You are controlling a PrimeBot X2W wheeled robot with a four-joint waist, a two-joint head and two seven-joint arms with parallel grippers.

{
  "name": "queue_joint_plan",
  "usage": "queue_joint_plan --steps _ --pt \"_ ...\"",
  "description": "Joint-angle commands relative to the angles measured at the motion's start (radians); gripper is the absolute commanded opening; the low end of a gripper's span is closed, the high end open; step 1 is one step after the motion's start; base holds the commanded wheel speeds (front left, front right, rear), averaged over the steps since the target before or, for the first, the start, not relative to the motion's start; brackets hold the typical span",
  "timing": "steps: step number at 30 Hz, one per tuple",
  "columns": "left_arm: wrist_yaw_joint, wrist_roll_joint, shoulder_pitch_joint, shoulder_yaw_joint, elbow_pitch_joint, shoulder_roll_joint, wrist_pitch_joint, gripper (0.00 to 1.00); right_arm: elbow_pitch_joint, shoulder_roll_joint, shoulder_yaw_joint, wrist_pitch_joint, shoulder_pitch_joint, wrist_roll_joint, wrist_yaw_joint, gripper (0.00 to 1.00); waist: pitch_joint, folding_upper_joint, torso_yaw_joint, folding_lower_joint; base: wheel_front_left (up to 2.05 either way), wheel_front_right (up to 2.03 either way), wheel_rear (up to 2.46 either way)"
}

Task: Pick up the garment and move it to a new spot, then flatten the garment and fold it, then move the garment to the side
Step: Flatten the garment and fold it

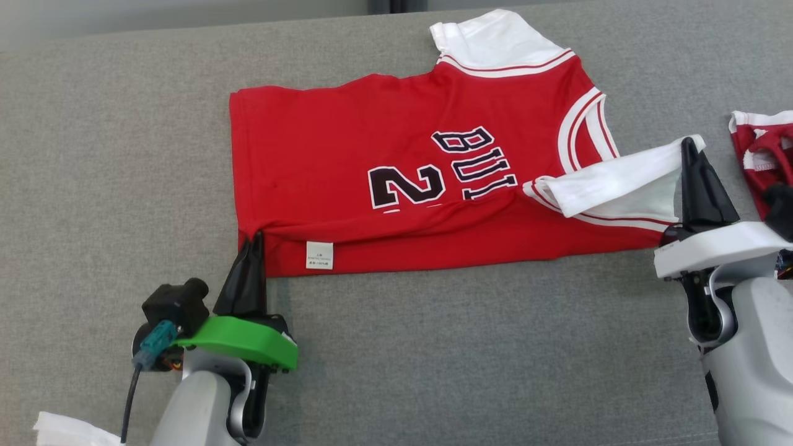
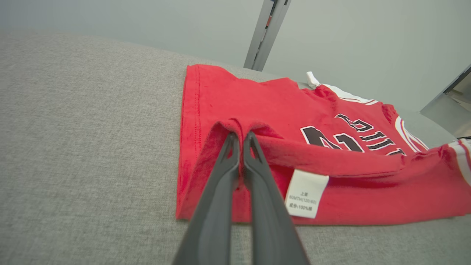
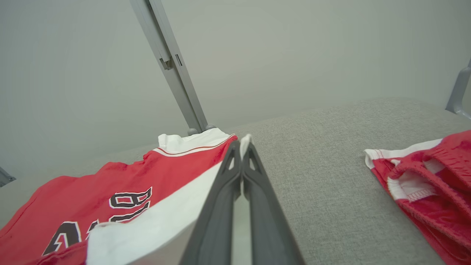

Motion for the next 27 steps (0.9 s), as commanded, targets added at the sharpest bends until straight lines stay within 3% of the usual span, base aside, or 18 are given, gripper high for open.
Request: queue_joint_plan --steps 1,13,14,15,16,22,27 --pt "0.003 0.014 -0.034 0.003 0.007 0.005 -0.003 0.0 0.015 -0.007 -0.007 -0.004 -0.029 -0.009 -0.001 0.0 0.023 0.0 0.007 0.0 0.0 0.0 0.0" --pt "0.003 0.029 -0.15 -0.01 0.081 0.006 -0.003 0.0 0.103 -0.002 -0.029 -0.004 -0.171 -0.087 -0.001 0.0 0.092 0.0 0.013 0.0 0.0 0.0 0.0" --pt "0.003 0.03 -0.154 -0.006 0.083 0.006 -0.003 0.27 0.103 -0.003 -0.034 -0.004 -0.177 -0.095 -0.001 0.28 0.094 0.0 0.013 0.0 0.0 0.0 0.0" --pt "0.003 0.025 -0.156 0.004 0.085 0.006 -0.003 0.83 0.11 0.001 -0.036 -0.004 -0.179 -0.101 -0.001 0.65 0.096 0.0 0.013 0.0 0.0 0.0 0.0" --pt "0.003 0.027 -0.159 0.01 0.083 0.006 -0.003 1.0 0.111 0.002 -0.038 -0.004 -0.182 -0.111 -0.001 1.0 0.097 0.0 0.013 0.0 0.0 0.0 0.0" --pt "0.003 0.107 -0.116 0.081 -0.019 0.006 -0.003 1.0 0.015 0.013 -0.056 -0.004 -0.143 -0.189 -0.001 1.0 0.085 0.0 0.016 0.0 0.0 0.0 0.0" --pt "0.028 0.199 -0.042 0.116 -0.11 0.005 -0.002 1.0 -0.097 0.029 -0.06 -0.004 -0.055 -0.258 -0.001 1.0 0.047 0.0 0.012 0.0 0.0 0.0 0.0"
